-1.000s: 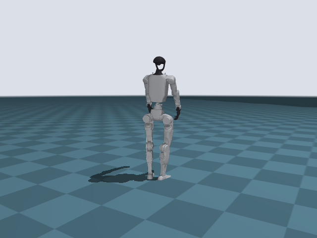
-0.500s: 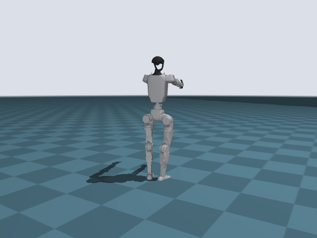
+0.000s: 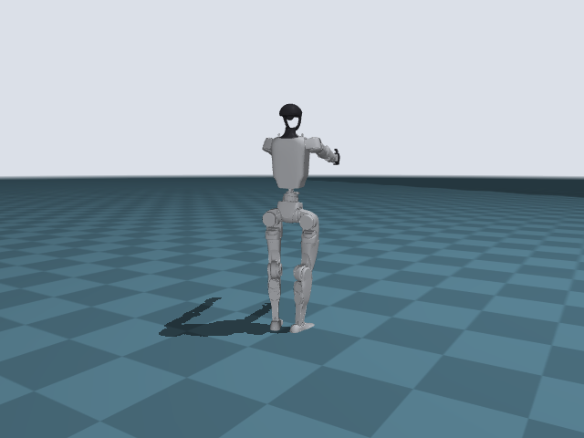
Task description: Upper body actions
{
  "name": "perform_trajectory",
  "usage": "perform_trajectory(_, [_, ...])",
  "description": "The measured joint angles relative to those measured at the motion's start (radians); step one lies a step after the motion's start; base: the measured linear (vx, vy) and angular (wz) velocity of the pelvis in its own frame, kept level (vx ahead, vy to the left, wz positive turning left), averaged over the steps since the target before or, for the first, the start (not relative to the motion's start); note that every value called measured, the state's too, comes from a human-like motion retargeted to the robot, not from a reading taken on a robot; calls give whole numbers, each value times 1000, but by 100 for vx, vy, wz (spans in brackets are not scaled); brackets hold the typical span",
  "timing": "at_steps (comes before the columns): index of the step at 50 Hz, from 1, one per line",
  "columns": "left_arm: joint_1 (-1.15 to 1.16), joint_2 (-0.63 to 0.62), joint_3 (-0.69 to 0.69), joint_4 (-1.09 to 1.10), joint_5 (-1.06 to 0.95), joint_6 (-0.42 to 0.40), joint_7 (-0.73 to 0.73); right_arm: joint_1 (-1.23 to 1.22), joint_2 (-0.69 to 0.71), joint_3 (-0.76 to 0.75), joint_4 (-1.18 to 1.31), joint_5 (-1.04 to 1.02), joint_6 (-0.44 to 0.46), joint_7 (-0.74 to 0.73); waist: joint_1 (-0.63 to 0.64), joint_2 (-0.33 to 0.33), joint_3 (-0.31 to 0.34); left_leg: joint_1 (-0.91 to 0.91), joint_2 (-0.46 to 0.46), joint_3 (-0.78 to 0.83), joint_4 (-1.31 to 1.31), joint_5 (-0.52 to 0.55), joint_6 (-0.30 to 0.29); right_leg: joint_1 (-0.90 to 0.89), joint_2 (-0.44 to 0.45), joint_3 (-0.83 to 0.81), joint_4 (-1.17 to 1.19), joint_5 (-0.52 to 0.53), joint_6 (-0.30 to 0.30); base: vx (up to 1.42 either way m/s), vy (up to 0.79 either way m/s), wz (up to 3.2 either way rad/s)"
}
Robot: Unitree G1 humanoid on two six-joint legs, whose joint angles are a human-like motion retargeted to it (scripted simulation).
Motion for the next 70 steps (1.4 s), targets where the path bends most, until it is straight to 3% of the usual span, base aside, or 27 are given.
perform_trajectory(10, [200,1,7,28,52,-6,-7,248,90,-13,-13,-286,-17,-10,-13,18,-12,18,-5,0,-1,-7,2,19,1,2,0,-7,1,5,3,-1])
perform_trajectory(17, [441,-30,54,73,199,64,-123,492,131,9,59,-419,38,65,-16,24,23,47,-9,4,-2,-10,3,42,0,8,0,-8,0,0,0,0])
perform_trajectory(25, [763,-84,92,125,283,119,-177,785,83,58,142,-493,68,77,-22,24,67,53,-12,-2,-5,-9,2,49,-5,2,0,-8,2,0,0,0])
perform_trajectory(33, [1103,-192,271,116,380,147,-231,1080,27,60,165,-625,94,49,-57,24,71,34,-18,-16,-7,-10,1,39,-11,-9,-4,-16,7,4,0,4])
perform_trajectory(38, [1314,-265,312,122,394,146,-233,1261,-3,-3,207,-593,108,31,-72,25,56,22,-21,-21,-8,-16,0,26,-13,-7,-3,-22,10,9,-1,0])
perform_trajectory(43, [1457,-353,410,120,380,136,-268,1399,-22,-73,215,-568,179,57,-75,25,60,21,-22,-24,-11,-19,-1,22,-13,-5,-3,-25,12,7,-1,0])
perform_trajectory(48, [1506,-403,494,137,352,134,-267,1457,-19,-75,215,-600,252,125,-75,21,69,20,-23,-26,-10,-17,-2,25,-15,-7,-5,-24,12,1,0,0])
perform_trajectory(53, [1486,-393,523,133,352,183,-327,1438,9,-51,210,-606,220,126,-75,12,89,24,-23,-26,-10,-12,-3,31,-16,-8,-6,-20,9,-1,-1,16])
perform_trajectory(56, [1460,-371,497,122,378,188,-323,1405,25,-55,197,-554,178,100,-224,19,100,8,-52,-170,-1,11,6,43,-21,-156,-31,-5,-9,-2,-2,197])
perform_trajectory(59, [1436,-351,458,105,439,161,-289,1356,40,-31,190,-510,176,61,-73,16,93,19,-15,-11,-11,-8,-5,19,-15,5,-5,-13,10,-6,0,-231])
perform_trajectory(65, [1425,-316,341,61,628,111,-246,1299,49,38,149,-609,173,57,-85,19,99,19,-18,-22,-11,-5,-3,15,-12,-6,-7,-6,2,-1,0,-3])
perform_trajectory(70, [1423,-327,332,66,663,106,-242,1290,58,75,138,-705,176,34,-92,15,110,23,-26,-27,-12,-4,0,26,-2,-15,-15,-9,-11,0,0,4])
